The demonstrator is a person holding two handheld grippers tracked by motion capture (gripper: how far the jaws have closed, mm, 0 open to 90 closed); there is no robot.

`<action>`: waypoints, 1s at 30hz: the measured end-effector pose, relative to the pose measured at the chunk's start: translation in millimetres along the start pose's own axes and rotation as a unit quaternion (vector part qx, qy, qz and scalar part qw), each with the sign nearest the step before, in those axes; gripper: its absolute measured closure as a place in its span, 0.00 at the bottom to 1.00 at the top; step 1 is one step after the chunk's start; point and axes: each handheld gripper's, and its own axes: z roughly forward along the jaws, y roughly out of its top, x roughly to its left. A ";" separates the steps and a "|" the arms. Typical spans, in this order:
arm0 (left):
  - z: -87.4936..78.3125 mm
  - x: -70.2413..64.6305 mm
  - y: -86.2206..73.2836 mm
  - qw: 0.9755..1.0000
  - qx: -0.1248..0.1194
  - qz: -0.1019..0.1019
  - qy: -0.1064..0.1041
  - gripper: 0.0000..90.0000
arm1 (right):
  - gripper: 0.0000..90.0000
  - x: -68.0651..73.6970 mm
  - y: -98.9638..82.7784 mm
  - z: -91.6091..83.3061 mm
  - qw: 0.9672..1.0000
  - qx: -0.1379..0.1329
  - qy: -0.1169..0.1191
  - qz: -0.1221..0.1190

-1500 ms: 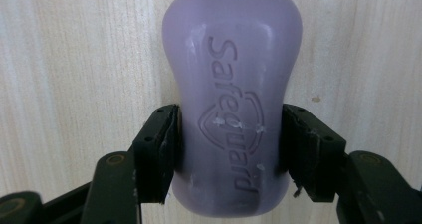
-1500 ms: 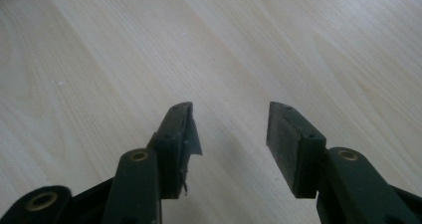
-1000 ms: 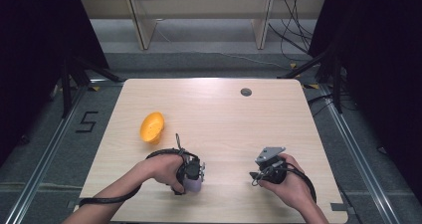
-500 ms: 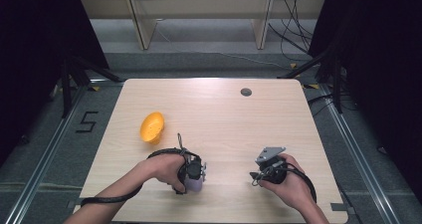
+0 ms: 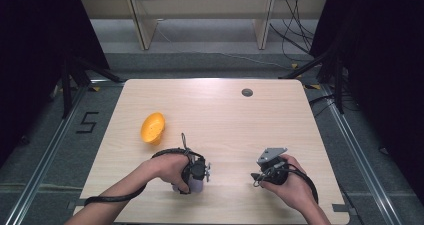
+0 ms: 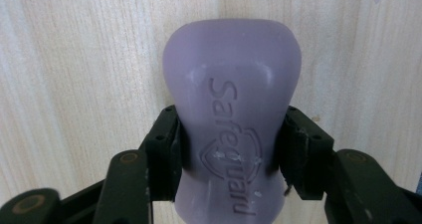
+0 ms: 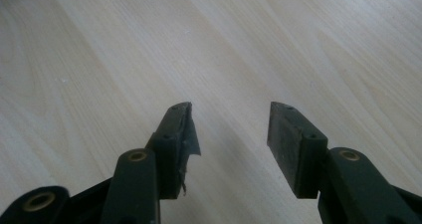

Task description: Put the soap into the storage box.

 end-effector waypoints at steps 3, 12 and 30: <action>-0.3 -0.6 0.6 1.000 0.004 0.005 0.003 0.54 | 0.58 1.1 -0.1 0.0 1.000 0.002 0.003 0.004; -2.4 -2.0 -2.9 1.000 -0.001 -0.020 -0.006 0.54 | 0.58 0.1 0.2 0.0 1.000 -0.001 0.001 0.000; -18.8 1.3 -19.4 0.998 -0.022 -0.065 -0.006 0.54 | 0.57 -0.1 1.7 -5.6 1.000 -0.010 -0.001 0.014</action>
